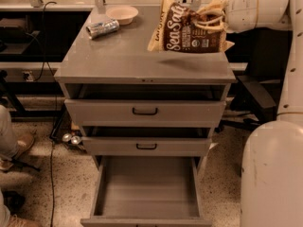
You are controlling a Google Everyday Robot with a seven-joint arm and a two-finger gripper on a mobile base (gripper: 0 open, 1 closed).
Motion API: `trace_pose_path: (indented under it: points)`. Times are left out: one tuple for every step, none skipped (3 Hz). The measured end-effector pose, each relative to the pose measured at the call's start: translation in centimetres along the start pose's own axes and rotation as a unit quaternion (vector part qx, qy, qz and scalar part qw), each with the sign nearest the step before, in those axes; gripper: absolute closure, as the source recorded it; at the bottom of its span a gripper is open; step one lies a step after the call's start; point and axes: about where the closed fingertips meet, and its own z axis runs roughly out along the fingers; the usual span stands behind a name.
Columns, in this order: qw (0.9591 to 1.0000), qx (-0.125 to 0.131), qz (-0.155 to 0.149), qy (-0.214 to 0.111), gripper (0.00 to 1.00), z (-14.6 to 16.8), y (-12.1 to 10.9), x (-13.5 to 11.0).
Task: Pick brown chip bag from bottom drawer and place on counter
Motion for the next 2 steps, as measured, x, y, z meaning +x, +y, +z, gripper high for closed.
trace_pose_path:
  points:
    - [0.9998, -0.008, -0.008, 0.018, 0.83, 1.22, -0.65, 0.72]
    - [0.9997, -0.011, -0.005, 0.020, 0.61, 1.99, -0.69, 1.23]
